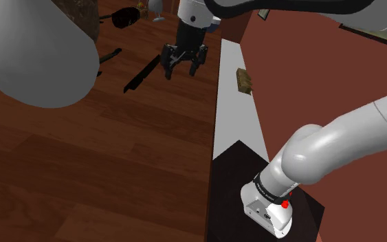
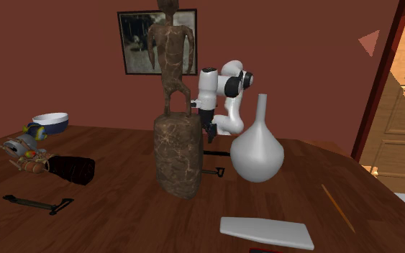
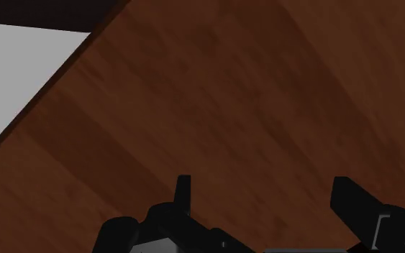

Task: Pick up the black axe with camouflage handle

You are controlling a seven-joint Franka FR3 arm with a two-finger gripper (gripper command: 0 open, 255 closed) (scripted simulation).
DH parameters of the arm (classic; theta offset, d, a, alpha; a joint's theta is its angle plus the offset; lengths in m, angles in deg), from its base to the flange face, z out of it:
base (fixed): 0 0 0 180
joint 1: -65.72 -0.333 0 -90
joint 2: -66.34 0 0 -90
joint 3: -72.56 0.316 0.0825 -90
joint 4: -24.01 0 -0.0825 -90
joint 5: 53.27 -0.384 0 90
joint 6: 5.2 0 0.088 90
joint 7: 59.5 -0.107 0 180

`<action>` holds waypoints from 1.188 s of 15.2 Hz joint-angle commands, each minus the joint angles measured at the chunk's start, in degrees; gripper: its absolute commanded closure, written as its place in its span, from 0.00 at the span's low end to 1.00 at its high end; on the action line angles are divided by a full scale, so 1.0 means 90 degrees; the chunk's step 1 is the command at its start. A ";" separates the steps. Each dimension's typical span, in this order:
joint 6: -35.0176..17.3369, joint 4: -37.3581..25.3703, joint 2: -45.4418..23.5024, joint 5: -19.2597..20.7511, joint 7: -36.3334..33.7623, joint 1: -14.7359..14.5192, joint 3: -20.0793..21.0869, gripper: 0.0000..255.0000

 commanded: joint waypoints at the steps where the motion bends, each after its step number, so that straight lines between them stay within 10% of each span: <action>1: -0.0107 -0.0358 -0.0396 0.0070 -0.0332 -0.0005 0.0215 0.00; 11: -0.0080 -0.2717 -0.2609 0.1103 -0.2115 -0.0267 0.1135 0.00; 18: 0.0588 -0.5214 -0.4570 0.2306 -0.3199 -0.1105 0.1340 0.00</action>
